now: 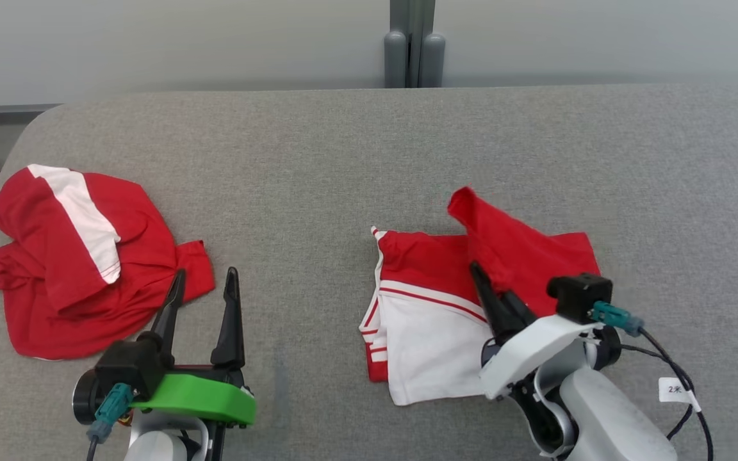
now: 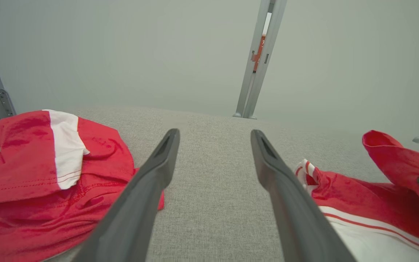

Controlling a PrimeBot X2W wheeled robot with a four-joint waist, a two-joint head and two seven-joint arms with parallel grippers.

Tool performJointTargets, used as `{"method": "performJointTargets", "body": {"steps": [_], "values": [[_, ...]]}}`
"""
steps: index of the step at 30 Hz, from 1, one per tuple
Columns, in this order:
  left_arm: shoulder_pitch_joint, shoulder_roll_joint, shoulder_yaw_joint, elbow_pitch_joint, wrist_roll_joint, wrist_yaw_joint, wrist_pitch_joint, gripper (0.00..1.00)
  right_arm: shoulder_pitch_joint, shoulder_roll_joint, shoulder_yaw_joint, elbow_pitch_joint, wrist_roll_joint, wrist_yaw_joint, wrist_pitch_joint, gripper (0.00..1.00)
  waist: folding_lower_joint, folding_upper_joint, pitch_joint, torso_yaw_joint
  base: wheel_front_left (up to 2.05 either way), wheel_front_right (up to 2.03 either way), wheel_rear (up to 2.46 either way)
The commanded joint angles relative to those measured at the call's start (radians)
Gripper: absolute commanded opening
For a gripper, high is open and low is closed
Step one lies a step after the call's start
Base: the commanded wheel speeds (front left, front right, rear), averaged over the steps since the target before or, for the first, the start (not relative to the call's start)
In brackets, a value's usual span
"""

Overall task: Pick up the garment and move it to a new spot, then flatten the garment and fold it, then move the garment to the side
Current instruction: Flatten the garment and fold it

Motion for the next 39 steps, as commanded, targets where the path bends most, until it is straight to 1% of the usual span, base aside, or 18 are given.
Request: {"method": "performJointTargets", "body": {"steps": [1,8,13,18,19,20,21,26,29,31,34,36,39], "values": [[0.021,0.001,0.003,0.008,0.003,0.008,0.0,1.0,0.016,0.007,0.02,0.007,0.011,0.0,-0.003,0.0,0.0,-0.0001,0.001,0.012,0.0,0.0,0.0],[0.01,0.001,0.003,0.022,-0.016,0.026,0.0,1.0,0.009,0.015,0.123,0.054,0.05,0.0,-0.022,0.0,0.0,-0.0001,0.004,0.043,0.0,0.0,0.0],[-0.001,0.001,-0.002,0.025,-0.025,0.028,0.0,1.0,-0.019,0.018,0.157,0.105,0.05,0.0,-0.039,0.0,0.0,-0.0001,0.016,0.058,0.0,0.0,0.0],[-0.007,0.001,-0.006,0.03,-0.029,0.026,0.0,1.0,-0.053,0.019,0.198,0.148,0.085,0.0,-0.055,0.0,0.0,-0.0001,0.027,0.068,0.0,0.0,0.0],[-0.008,0.001,-0.007,0.031,-0.03,0.026,0.0,1.0,-0.058,0.019,0.209,0.152,0.095,0.0,-0.057,0.24,0.0,-0.0001,0.028,0.069,0.0,0.0,0.0],[-0.009,0.001,-0.008,0.033,-0.031,0.027,0.0,1.0,-0.063,0.019,0.225,0.155,0.108,0.0,-0.059,0.82,0.0,-0.0001,0.029,0.071,0.0,0.0,0.0],[-0.01,0.001,-0.008,0.034,-0.031,0.027,0.0,1.0,-0.066,0.02,0.241,0.157,0.119,0.0,-0.061,1.0,0.0,-0.0001,0.03,0.071,0.0,0.0,0.0],[-0.015,0.001,-0.008,0.04,-0.031,0.028,0.0,1.0,-0.088,0.019,0.341,0.158,0.179,0.0,-0.065,1.0,0.0,-0.0001,0.032,0.071,0.0,0.0,0.0],[-0.014,0.001,-0.002,0.045,-0.028,0.027,0.0,1.0,-0.115,0.018,0.367,0.164,0.167,0.0,-0.068,1.0,0.0,-0.0001,0.029,0.064,0.0,0.0,0.0],[-0.011,0.001,0.0,0.048,-0.024,0.025,0.0,1.0,-0.123,0.018,0.359,0.157,0.175,0.0,-0.071,1.0,0.0,-0.0001,0.027,0.056,0.0,0.0,0.0],[-0.005,0.001,0.005,0.047,-0.017,0.021,0.0,1.0,-0.145,0.017,0.318,0.15,0.158,0.0,-0.071,1.0,0.0,-0.0001,0.021,0.04,0.0,0.0,0.0],[-0.005,0.001,0.008,0.038,-0.015,0.018,0.0,1.0,-0.157,-0.005,0.28,0.137,0.127,0.0,-0.072,1.0,0.0,-0.0001,0.016,0.027,0.0,0.0,0.0],[-0.008,0.001,0.011,0.013,-0.013,0.012,0.0,1.0,-0.158,-0.066,0.205,0.099,0.024,0.0,-0.072,1.0,0.0,-0.0001,0.011,0.007,0.0,0.0,0.0]]}}
